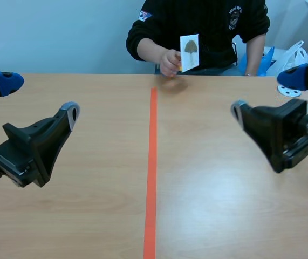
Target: Sort the leaf by its shape. The table is split by an orange tape line. A compound leaf with several leaflets goes to the left side, a simple leaf with one blade goes to the right side. Return to the home posture when a red brick is placed on the table.
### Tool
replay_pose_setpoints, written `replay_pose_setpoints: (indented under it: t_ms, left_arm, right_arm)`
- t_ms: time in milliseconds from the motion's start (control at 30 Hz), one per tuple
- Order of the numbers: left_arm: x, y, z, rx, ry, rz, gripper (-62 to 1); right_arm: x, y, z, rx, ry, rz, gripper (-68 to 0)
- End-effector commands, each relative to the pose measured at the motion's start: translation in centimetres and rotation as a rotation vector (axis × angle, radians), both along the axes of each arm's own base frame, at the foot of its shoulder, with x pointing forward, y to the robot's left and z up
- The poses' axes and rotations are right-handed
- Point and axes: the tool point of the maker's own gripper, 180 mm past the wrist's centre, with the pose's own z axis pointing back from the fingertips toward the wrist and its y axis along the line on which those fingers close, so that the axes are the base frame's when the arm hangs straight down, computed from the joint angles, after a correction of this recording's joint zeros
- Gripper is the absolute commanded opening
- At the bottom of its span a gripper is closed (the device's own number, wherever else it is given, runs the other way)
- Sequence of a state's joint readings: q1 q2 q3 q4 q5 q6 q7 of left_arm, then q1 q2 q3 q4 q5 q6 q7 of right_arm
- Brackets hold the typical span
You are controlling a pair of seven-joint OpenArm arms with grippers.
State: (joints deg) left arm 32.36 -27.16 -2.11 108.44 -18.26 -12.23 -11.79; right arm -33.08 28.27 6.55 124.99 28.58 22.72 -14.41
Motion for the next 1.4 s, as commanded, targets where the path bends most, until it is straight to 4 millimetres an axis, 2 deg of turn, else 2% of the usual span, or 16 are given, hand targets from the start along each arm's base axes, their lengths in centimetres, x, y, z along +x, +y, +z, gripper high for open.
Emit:
replay_pose_setpoints:
  t_ms: [0, 100, 367, 1367]
  left_arm:
    - [0.2, -0.2, 1.0, -0.013, -0.032, -0.013, 0.8]
    - [0.2, -0.2, 1.1, -0.013, -0.037, -0.014, 0.8]
    - [0.2, -0.2, 1.1, -0.014, -0.038, -0.014, 0.9]
    - [0.4, -0.2, 1.3, -0.012, -0.043, -0.013, 0.8]
  right_arm:
    - [0.4, -0.1, 0.5, 0.002, -0.034, -0.005, -16.9]
    - [0.4, 0.1, 0.2, -0.008, -0.044, -0.018, -17.0]
    - [1.4, -1.6, 0.6, 0.004, -0.078, -0.129, -17.0]
    - [1.1, -0.8, 0.5, 0.034, -0.063, -0.098, -16.9]
